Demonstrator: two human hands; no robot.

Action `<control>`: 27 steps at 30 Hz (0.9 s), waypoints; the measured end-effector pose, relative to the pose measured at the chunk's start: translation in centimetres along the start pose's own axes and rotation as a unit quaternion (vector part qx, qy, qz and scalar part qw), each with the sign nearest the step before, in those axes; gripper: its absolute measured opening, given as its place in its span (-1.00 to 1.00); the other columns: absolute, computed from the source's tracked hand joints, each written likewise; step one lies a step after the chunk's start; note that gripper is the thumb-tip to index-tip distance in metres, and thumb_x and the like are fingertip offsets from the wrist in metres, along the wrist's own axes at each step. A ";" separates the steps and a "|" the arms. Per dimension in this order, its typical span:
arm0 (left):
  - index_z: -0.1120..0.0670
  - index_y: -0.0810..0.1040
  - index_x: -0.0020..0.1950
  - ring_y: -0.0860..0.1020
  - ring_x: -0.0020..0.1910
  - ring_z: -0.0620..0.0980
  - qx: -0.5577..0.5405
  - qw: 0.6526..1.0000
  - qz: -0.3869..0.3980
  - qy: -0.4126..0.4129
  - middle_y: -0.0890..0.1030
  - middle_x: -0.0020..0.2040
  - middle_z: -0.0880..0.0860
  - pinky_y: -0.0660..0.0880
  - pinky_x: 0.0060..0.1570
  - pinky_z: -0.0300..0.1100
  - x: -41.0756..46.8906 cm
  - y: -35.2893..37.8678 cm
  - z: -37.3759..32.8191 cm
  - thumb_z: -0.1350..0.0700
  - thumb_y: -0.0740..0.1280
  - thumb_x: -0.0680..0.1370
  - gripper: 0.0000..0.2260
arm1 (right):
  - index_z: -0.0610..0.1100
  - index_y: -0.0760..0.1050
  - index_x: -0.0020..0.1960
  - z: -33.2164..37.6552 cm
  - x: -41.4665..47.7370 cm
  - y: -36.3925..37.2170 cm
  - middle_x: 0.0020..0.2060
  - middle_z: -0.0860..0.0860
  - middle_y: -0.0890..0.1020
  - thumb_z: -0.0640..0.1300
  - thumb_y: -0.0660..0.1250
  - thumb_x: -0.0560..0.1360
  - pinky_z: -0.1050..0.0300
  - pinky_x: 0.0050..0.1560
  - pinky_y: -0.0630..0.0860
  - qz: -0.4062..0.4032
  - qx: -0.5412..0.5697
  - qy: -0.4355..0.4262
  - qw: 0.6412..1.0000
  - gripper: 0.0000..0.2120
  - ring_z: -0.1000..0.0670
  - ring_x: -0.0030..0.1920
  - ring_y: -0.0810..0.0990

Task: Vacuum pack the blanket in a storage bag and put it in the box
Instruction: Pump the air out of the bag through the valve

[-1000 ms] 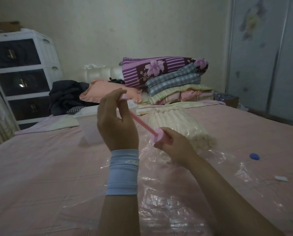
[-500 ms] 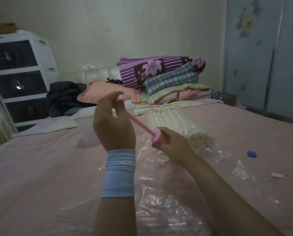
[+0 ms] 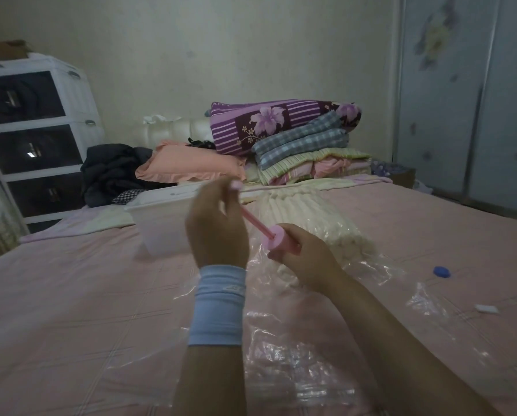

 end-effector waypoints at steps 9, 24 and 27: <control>0.07 0.62 0.04 0.57 -0.08 -0.11 -0.011 0.997 0.069 -0.037 0.62 -0.05 -0.05 0.57 0.00 -0.08 -3.5 2.5 2.2 0.21 0.31 0.57 -0.88 | 0.14 0.55 0.23 -0.1 0.1 0.5 0.03 0.16 0.66 0.03 0.55 0.40 0.09 0.09 0.56 0.003 -0.003 -0.005 1.000 -0.58 0.12 0.03 0.61; 0.16 0.61 0.08 0.59 0.02 -0.06 -0.005 0.997 -0.077 0.028 0.63 0.02 0.00 0.53 0.07 -0.20 -0.8 0.2 -0.1 0.23 0.28 0.60 -0.87 | 0.18 0.55 0.19 -0.1 -0.1 0.3 -0.01 0.21 0.65 -0.04 0.56 0.40 0.28 0.00 0.47 0.008 0.009 -0.001 1.000 -0.58 0.21 0.01 0.58; 0.06 0.64 0.04 0.55 -0.06 -0.14 -0.013 0.991 0.119 -0.059 0.62 -0.02 -0.09 0.55 0.03 -0.08 -4.7 3.4 2.4 0.20 0.32 0.56 -0.86 | 0.13 0.55 0.21 -0.1 -0.1 0.5 0.03 0.16 0.67 0.01 0.54 0.42 0.15 0.07 0.55 0.004 0.018 -0.005 1.000 -0.61 0.13 0.04 0.62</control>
Point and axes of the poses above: each hand's wrist, its own x-axis towards the middle knuckle, its own y-axis out of the palm, z = x × y, the point moved 4 cm from there along x, towards the middle knuckle
